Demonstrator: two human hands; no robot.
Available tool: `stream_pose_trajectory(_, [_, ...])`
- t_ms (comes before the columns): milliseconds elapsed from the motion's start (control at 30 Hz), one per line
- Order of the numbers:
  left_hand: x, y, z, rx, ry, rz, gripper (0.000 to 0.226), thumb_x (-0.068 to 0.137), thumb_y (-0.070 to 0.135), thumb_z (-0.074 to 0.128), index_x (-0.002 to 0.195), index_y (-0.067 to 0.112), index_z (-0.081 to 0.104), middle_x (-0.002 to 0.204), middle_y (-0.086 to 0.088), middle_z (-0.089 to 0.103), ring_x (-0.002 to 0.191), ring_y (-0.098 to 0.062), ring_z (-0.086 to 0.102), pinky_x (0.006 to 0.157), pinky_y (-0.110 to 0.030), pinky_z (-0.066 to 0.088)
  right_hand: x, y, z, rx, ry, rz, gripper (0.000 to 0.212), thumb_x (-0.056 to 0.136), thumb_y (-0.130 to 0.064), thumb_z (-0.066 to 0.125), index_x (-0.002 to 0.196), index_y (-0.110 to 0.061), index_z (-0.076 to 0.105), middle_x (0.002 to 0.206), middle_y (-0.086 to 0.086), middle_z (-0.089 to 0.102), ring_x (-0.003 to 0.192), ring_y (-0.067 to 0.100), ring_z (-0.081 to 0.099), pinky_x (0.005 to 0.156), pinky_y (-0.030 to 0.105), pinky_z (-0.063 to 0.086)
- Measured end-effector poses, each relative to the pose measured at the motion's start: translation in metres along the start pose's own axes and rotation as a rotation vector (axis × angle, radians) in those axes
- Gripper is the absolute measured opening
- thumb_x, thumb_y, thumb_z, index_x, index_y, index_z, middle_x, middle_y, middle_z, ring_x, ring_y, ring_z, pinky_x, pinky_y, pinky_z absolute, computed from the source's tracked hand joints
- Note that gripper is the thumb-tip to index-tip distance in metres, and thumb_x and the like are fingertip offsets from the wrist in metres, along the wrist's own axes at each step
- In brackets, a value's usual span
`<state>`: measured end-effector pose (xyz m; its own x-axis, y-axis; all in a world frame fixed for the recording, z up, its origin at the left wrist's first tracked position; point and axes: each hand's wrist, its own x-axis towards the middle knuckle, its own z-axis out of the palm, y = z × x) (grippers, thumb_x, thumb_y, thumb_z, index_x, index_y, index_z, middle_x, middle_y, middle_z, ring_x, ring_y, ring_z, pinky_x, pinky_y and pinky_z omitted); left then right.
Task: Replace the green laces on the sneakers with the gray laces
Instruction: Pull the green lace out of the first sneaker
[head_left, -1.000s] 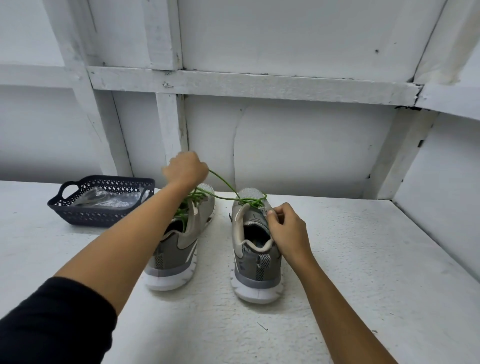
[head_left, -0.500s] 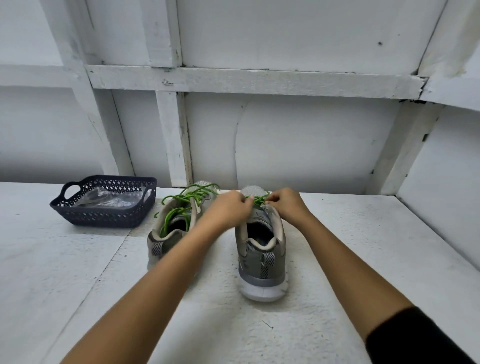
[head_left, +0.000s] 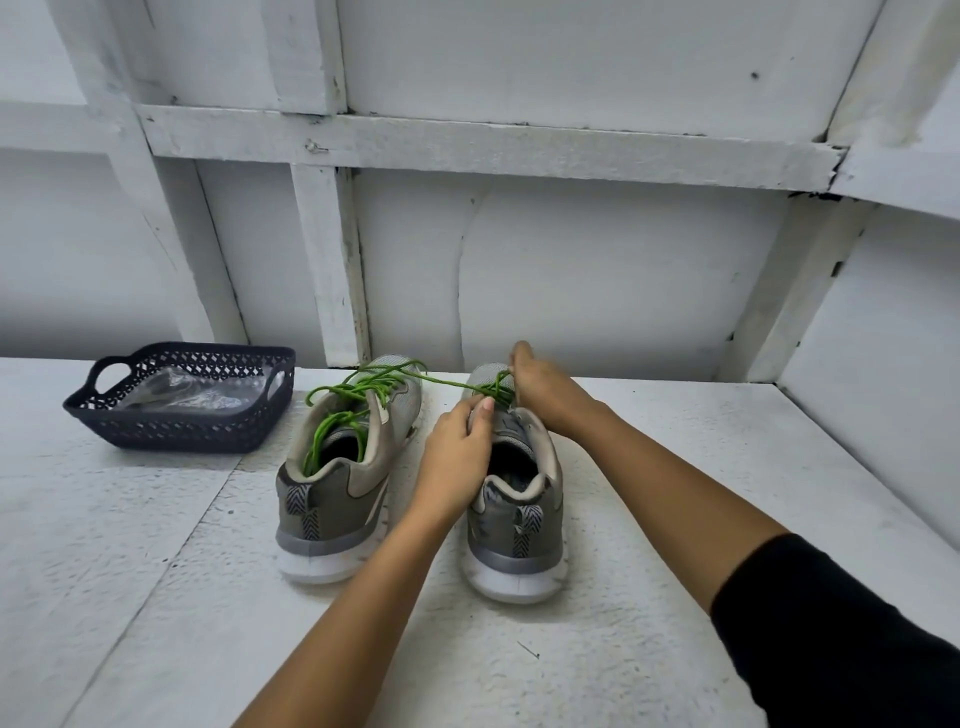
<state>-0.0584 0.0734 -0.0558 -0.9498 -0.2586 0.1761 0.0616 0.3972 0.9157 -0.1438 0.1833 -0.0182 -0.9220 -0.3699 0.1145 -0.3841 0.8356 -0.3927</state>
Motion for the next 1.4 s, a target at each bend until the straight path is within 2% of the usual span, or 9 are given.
stream_pose_trajectory(100, [-0.001, 0.001, 0.0, -0.004, 0.018, 0.011, 0.034, 0.1, 0.033, 0.038, 0.121, 0.014, 0.059, 0.121, -0.007, 0.061, 0.115, -0.019, 0.052, 0.088, -0.026, 0.036, 0.005, 0.004, -0.002, 0.106, 0.06, 0.088, 0.017, 0.096, -0.015, 0.044, 0.104, -0.001, 0.047, 0.099, 0.022, 0.062, 0.093, 0.035, 0.059, 0.076, 0.036, 0.043])
stream_pose_trajectory(267, [0.0, 0.0, 0.002, 0.006, 0.028, -0.004, 0.035, 0.1, 0.034, 0.039, 0.122, 0.014, 0.059, 0.122, -0.009, 0.06, 0.116, -0.021, 0.052, 0.091, -0.028, 0.037, 0.003, 0.012, -0.007, 0.062, -0.088, 0.162, 0.03, 0.092, -0.016, 0.057, 0.064, -0.01, 0.051, 0.066, 0.009, 0.055, 0.068, 0.022, 0.052, 0.067, 0.032, 0.039])
stream_pose_trajectory(433, [0.0, -0.002, 0.003, 0.006, 0.029, -0.009, 0.036, 0.1, 0.035, 0.038, 0.121, 0.015, 0.059, 0.121, -0.008, 0.061, 0.115, -0.022, 0.052, 0.091, -0.03, 0.037, 0.007, 0.012, 0.0, 0.141, 0.123, 0.176, 0.014, 0.096, -0.008, 0.039, 0.107, 0.001, 0.041, 0.101, 0.025, 0.061, 0.093, 0.037, 0.06, 0.075, 0.038, 0.048])
stream_pose_trajectory(633, [-0.001, 0.001, 0.002, -0.008, 0.048, -0.007, 0.034, 0.1, 0.032, 0.04, 0.12, 0.014, 0.059, 0.12, -0.009, 0.061, 0.115, -0.022, 0.052, 0.086, -0.027, 0.036, 0.005, 0.017, -0.001, 0.333, -0.079, 0.279, 0.031, 0.094, -0.022, 0.056, 0.075, 0.003, 0.06, 0.055, 0.006, 0.048, 0.05, 0.017, 0.05, 0.055, 0.028, 0.049])
stream_pose_trajectory(767, [-0.001, 0.001, 0.002, 0.0, 0.058, -0.008, 0.035, 0.1, 0.032, 0.039, 0.122, 0.013, 0.058, 0.123, -0.009, 0.06, 0.117, -0.022, 0.051, 0.085, -0.024, 0.034, 0.007, 0.025, -0.003, 0.645, -0.108, 0.308, 0.007, 0.09, 0.0, 0.057, 0.094, -0.005, 0.056, 0.066, 0.005, 0.052, 0.056, 0.013, 0.049, 0.051, 0.019, 0.047])
stream_pose_trajectory(967, [-0.001, 0.001, 0.003, 0.003, 0.057, -0.015, 0.036, 0.1, 0.032, 0.039, 0.123, 0.012, 0.057, 0.125, -0.01, 0.059, 0.119, -0.023, 0.05, 0.09, -0.026, 0.035, 0.011, 0.036, -0.018, 0.322, 0.314, 0.144, 0.017, 0.087, -0.003, 0.053, 0.1, -0.01, 0.059, 0.078, 0.003, 0.057, 0.065, 0.017, 0.05, 0.05, 0.014, 0.038])
stream_pose_trajectory(1067, [-0.001, 0.001, 0.003, 0.001, 0.062, -0.016, 0.035, 0.1, 0.033, 0.039, 0.122, 0.012, 0.058, 0.124, -0.009, 0.06, 0.118, -0.022, 0.05, 0.088, -0.025, 0.034, 0.008, 0.035, -0.016, 0.22, 0.155, 0.272, 0.029, 0.092, -0.031, 0.056, 0.085, -0.003, 0.059, 0.073, 0.01, 0.058, 0.07, 0.023, 0.055, 0.067, 0.027, 0.05])
stream_pose_trajectory(1133, [-0.001, 0.001, 0.003, -0.006, 0.063, -0.016, 0.035, 0.1, 0.033, 0.039, 0.121, 0.012, 0.058, 0.122, -0.008, 0.06, 0.117, -0.022, 0.051, 0.088, -0.026, 0.035, 0.003, 0.03, -0.011, 0.304, -0.05, 0.333, 0.039, 0.092, -0.039, 0.056, 0.074, -0.004, 0.057, 0.066, 0.009, 0.057, 0.066, 0.022, 0.057, 0.056, 0.028, 0.049])
stream_pose_trajectory(1400, [-0.001, -0.001, 0.004, -0.015, 0.053, -0.026, 0.037, 0.1, 0.035, 0.039, 0.123, 0.013, 0.057, 0.124, -0.009, 0.059, 0.118, -0.022, 0.05, 0.093, -0.029, 0.036, 0.011, 0.021, -0.006, 0.768, 0.019, 0.386, 0.026, 0.1, -0.01, 0.038, 0.076, -0.01, 0.046, 0.069, 0.009, 0.053, 0.057, 0.017, 0.054, 0.053, 0.028, 0.046])
